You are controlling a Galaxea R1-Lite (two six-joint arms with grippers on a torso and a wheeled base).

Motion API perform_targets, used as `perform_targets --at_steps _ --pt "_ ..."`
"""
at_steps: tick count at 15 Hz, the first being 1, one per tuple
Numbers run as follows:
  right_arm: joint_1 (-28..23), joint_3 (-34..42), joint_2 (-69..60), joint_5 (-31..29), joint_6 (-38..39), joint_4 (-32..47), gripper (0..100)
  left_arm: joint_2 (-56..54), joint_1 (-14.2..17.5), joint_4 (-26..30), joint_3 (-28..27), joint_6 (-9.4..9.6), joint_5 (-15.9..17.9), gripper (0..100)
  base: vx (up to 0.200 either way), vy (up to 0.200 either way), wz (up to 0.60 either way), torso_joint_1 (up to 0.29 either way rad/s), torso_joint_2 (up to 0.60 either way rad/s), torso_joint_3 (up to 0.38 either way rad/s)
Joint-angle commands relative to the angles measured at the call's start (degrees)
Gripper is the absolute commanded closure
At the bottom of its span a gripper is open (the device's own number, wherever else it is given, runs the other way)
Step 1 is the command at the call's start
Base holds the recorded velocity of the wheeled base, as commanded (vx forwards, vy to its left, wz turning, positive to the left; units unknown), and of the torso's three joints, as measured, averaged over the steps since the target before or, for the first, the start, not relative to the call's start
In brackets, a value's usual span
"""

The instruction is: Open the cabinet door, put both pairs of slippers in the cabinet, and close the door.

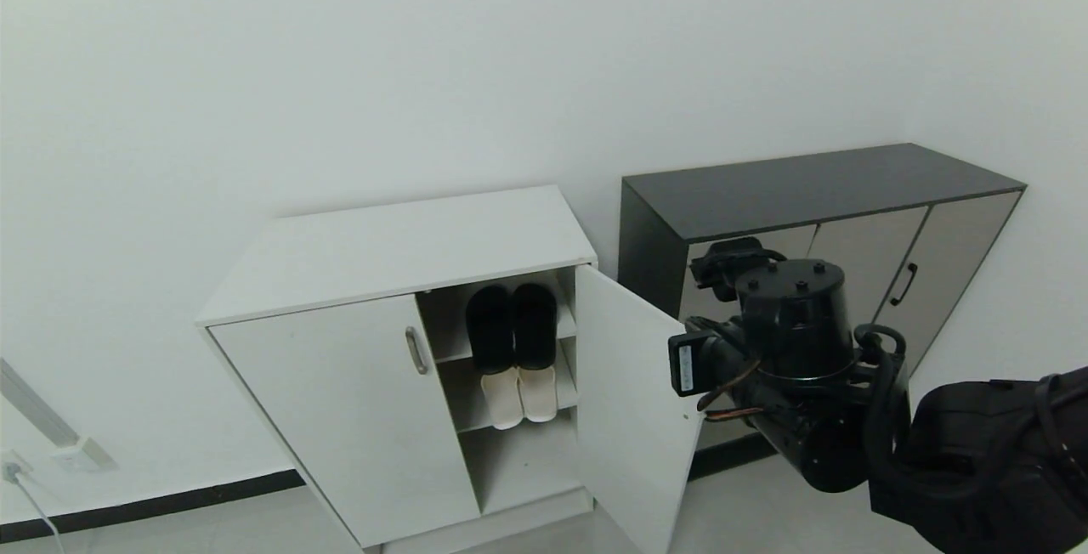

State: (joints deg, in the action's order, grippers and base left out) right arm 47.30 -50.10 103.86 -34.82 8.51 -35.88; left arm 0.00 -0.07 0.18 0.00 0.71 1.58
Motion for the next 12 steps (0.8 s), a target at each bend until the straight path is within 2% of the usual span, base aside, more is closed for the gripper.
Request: perform_targets --at_steps 1,4,7,9,12 --pt "-0.01 0.18 0.11 0.01 -0.07 -0.16 100 0.00 -0.01 -0.01 0.00 0.00 0.00 100 0.000 0.000 0.00 0.000 0.00 0.000" --pt "-0.01 0.27 0.11 0.01 -0.07 -0.16 100 0.00 -0.01 -0.01 0.00 0.00 0.00 100 0.000 0.000 0.00 0.000 0.00 0.000" --pt "-0.01 0.45 0.11 0.01 0.02 -0.60 100 0.00 -0.01 -0.01 0.00 -0.09 0.00 100 -0.200 0.000 0.00 0.005 0.00 -0.001" --pt "-1.68 0.09 0.99 0.63 0.02 -0.60 100 0.00 -0.01 -0.01 0.00 0.00 0.00 100 0.000 0.000 0.00 0.000 0.00 0.000" --pt "-6.78 -2.72 3.89 2.91 -2.18 -2.44 100 0.00 -0.01 -0.01 0.00 0.00 0.00 100 0.000 0.000 0.00 0.000 0.00 0.000"
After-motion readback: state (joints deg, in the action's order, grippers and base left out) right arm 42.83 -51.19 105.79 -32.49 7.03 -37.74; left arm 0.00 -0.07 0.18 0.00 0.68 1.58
